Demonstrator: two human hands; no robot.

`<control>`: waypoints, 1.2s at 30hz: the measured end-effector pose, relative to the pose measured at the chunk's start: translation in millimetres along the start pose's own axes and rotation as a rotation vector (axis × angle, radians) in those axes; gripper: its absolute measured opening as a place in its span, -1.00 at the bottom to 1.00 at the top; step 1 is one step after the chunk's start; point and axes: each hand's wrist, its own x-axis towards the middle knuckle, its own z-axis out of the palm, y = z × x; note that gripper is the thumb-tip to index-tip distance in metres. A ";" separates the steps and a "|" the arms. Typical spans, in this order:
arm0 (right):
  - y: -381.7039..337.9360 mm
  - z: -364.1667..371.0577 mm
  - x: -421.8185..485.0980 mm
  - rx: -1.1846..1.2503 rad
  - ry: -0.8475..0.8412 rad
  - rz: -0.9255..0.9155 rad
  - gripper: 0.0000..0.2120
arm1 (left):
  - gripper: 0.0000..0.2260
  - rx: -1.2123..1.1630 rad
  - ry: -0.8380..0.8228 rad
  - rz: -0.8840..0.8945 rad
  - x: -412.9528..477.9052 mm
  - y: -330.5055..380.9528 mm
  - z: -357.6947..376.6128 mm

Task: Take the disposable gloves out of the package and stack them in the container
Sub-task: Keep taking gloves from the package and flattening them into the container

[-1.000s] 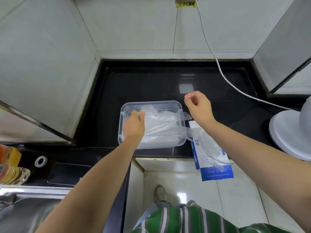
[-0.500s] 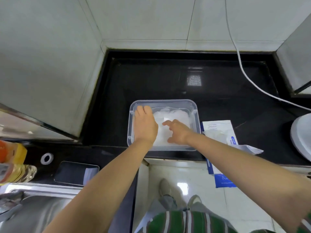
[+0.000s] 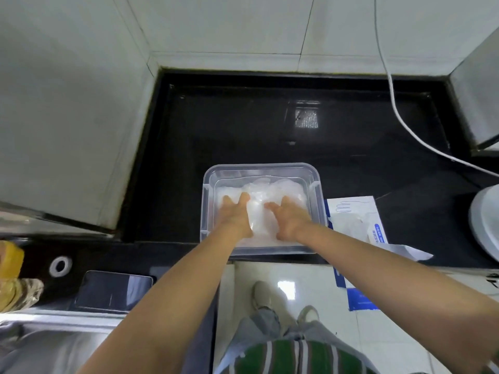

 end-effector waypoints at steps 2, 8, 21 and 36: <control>-0.7 2.6 0.0 -0.018 -0.056 0.001 -0.20 | -0.11 0.027 -0.034 -0.012 0.4 -0.1 3.1; 5.2 -21.2 -9.9 0.192 -0.017 -0.107 -0.38 | -0.19 0.100 -0.065 -0.023 -8.5 3.7 -4.3; 118.2 -52.7 -94.4 0.495 0.520 0.255 -0.72 | -0.91 -0.212 0.530 0.347 -89.0 135.6 -9.5; 159.1 9.9 -125.2 0.541 0.168 0.275 -0.78 | -0.58 0.043 0.017 0.451 -114.5 175.5 73.0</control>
